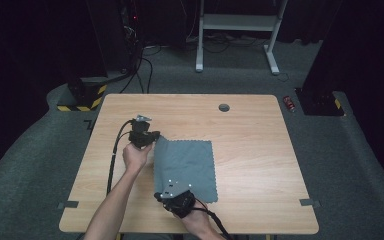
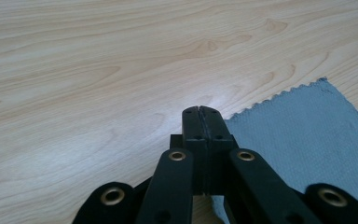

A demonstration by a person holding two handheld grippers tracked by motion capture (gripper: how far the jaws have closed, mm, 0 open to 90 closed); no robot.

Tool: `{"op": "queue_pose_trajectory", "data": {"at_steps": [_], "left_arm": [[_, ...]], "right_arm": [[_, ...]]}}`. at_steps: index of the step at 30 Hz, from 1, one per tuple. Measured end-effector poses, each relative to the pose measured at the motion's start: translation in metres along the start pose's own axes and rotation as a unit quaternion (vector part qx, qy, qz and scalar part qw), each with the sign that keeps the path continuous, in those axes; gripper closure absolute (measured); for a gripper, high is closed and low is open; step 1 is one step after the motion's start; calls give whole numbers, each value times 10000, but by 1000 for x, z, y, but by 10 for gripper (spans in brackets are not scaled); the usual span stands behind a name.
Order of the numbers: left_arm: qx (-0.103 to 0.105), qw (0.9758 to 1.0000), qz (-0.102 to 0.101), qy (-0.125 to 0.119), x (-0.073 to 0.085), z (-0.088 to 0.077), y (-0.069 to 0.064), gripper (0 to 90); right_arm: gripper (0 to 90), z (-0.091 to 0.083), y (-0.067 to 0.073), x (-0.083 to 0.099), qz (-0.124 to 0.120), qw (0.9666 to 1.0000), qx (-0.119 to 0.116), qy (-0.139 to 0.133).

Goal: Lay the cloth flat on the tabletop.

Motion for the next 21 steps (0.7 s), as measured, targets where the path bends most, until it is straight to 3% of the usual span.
{"op": "queue_pose_trajectory", "data": {"at_steps": [11,21], "left_arm": [[209,9995,244,-1,-9,14,-28,900],[334,9990,304,24,-14,27,-46,900]], "right_arm": [[900,-22,-11,26,376,9990,230,31],[900,-46,-24,42,606,9970,473,-4]]}}
Point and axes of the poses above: each handheld gripper's, and its own axes: z roughly forward along the jaws, x roughly out of its underside, y roughly to its left, the point moved 6 cm from there along z, roughly forward along the jaws, and after that the axes turned 9 degrees about -y, right-handed, at the moved point
